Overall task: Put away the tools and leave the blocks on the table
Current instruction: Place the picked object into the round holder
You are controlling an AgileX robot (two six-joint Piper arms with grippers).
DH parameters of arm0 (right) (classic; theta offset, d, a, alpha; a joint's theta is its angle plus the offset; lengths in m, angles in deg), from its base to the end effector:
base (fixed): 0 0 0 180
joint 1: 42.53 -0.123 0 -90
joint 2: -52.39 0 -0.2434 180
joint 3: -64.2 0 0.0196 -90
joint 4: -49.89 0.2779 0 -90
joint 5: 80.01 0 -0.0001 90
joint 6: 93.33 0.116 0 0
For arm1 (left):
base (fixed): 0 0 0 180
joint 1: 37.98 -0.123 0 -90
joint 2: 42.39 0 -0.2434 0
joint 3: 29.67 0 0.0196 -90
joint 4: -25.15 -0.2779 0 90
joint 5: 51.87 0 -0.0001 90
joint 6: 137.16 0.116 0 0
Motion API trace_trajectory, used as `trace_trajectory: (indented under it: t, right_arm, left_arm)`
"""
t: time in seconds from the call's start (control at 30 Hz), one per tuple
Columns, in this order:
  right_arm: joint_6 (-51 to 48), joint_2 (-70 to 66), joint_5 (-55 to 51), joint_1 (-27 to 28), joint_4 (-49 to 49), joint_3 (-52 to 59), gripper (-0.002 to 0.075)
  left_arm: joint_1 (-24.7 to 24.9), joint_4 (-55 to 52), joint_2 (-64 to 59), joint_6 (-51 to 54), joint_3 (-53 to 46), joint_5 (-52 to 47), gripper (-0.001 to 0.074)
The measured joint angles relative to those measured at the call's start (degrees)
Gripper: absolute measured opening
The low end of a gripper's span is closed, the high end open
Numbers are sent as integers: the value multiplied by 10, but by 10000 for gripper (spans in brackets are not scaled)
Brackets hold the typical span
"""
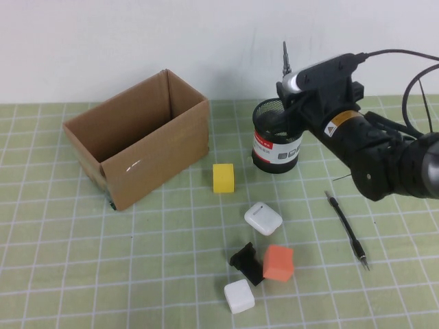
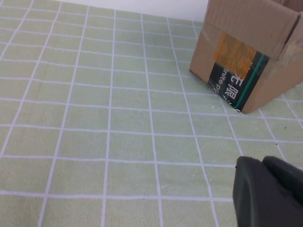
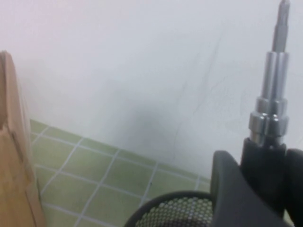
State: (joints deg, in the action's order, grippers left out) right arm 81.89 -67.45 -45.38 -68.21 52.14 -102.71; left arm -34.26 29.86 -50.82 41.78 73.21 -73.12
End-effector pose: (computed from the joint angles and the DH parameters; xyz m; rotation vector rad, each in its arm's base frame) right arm 0.4091 0.1938 0.1423 -0.4097 1.6743 0.2750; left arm 0.1452 -0.0129 0.1663 -0.0075 1.8650 -0.1385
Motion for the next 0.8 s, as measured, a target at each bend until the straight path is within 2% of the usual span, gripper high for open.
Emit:
trace_trajectory:
  t: [0.23,0.43,0.6,0.8]
  right_arm:
    - [1,-2,-5,0,1,-1,207]
    - [1,25,-82,0,6,-3,207]
    - [1,102,-236,0,6,-4,207]
    - [1,181,-505,0,17,-5,207]
  left_arm:
    - [0,0,0,0,0,0,-4]
    - [0,0,0,0,0,0,-4]
    - [0,0,0,0,0,0,-4]
    - [0,0,0,0,0,0,-4]
